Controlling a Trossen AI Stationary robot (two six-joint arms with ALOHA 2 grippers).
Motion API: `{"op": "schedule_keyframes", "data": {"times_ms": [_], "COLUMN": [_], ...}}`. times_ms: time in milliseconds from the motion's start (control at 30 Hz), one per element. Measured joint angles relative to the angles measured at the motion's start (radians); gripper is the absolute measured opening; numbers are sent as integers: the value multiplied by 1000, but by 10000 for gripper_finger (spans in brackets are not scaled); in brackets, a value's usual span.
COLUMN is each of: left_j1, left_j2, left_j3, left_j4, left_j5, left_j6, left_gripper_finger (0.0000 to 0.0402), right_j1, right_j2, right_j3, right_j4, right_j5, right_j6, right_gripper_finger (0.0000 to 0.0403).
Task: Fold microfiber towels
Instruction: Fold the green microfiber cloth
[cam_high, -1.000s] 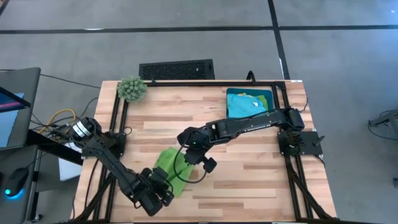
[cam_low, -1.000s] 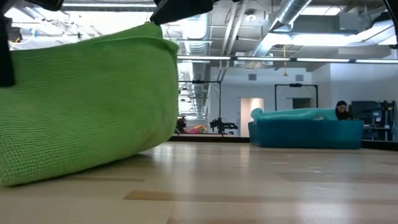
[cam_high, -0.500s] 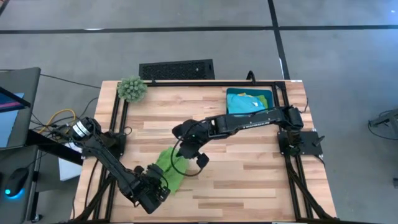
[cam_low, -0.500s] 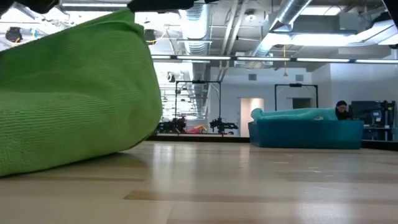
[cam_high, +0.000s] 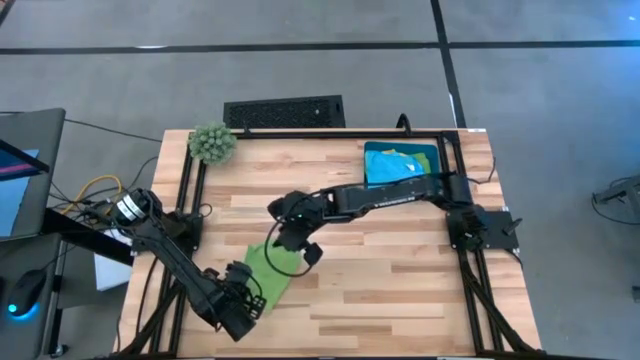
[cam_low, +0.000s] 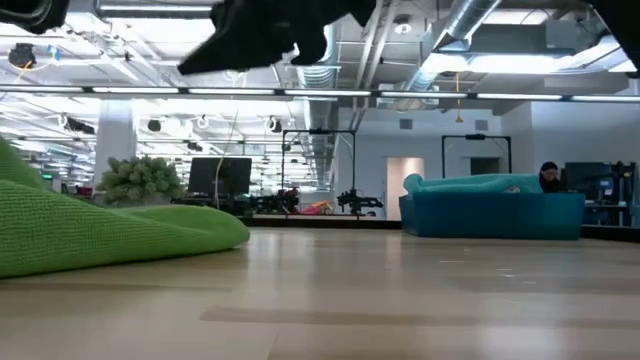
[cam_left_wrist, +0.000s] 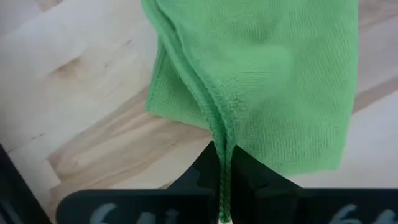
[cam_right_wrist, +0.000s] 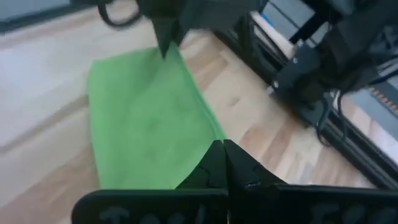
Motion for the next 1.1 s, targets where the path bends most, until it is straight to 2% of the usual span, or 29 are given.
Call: {"op": "schedule_keyframes", "data": {"times_ms": [200,433,633,833,1100], "left_j1": [24,68,103,119,73], "left_j2": [0,0,0,1,0], "left_j3": [-29,-41,-41,-34,84], "left_j4": [-32,-24,-32,-38,-171], "left_j5": [0,16,98,123,35], "left_j6": [12,100,165,166,41], "left_gripper_finger": [1,19,72,137,162], "right_j1": [-32,-35,-33,-32,-61], "right_j2": [6,5,4,-6,-45], "right_j3": [2,2,2,1,2], "right_j4": [18,6,6,-31,-154], "right_j5": [6,99,105,130,122], "right_j6": [0,1,0,19,152], "right_gripper_finger": [15,50,68,86,86]}}
